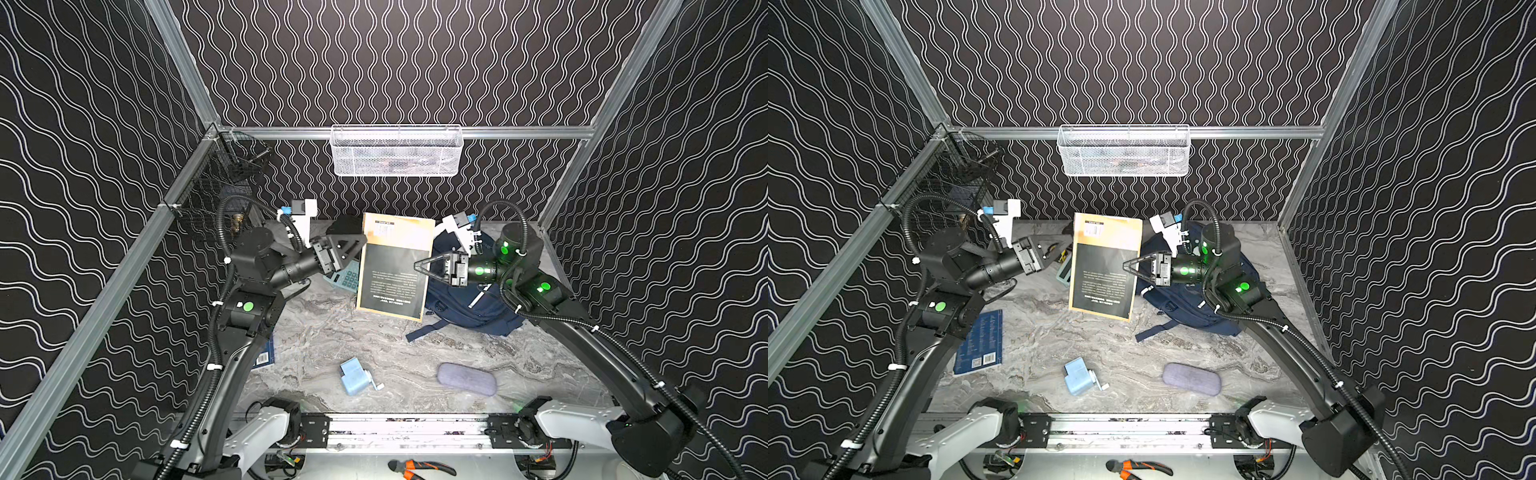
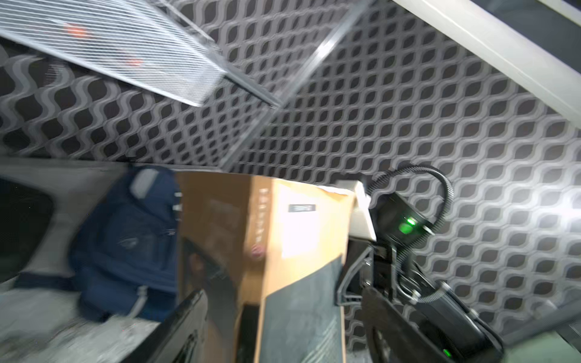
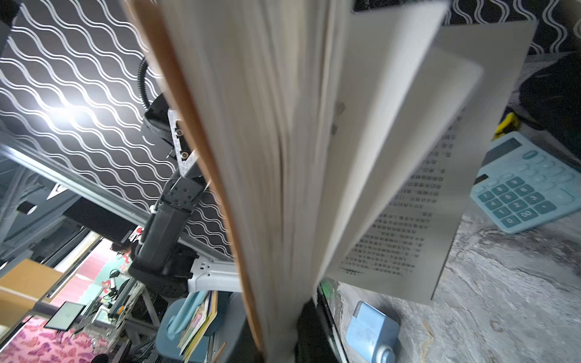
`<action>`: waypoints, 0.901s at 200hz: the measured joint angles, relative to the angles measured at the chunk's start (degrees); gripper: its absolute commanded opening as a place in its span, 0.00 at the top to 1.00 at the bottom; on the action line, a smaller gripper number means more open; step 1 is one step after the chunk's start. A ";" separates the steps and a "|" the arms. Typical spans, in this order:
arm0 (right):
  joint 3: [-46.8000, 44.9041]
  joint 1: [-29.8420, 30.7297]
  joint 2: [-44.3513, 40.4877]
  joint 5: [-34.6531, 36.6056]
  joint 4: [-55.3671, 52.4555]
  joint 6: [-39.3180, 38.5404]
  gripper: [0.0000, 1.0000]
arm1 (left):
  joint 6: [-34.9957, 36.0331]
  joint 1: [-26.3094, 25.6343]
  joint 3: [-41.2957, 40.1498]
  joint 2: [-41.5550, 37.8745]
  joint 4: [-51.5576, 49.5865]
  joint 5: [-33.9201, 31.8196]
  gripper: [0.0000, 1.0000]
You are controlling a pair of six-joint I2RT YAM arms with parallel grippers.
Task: Pack books, pencil case, and school supplies into a backpack
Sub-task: Pick up the book from the middle-left of the table.
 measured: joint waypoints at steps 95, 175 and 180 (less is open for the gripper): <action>1.90 -1.01 -3.08 -4.87 1.29 1.14 1.00 | -1.27 -8.50 2.10 3.76 6.54 9.07 0.77; 16.44 -4.72 -1.95 8.98 -19.52 -15.78 0.01 | 12.66 -9.16 12.74 8.87 -7.34 5.03 1.00; 17.97 -4.72 -1.90 10.21 -21.42 -18.25 0.01 | 15.67 -9.16 14.49 9.53 -10.69 3.91 1.00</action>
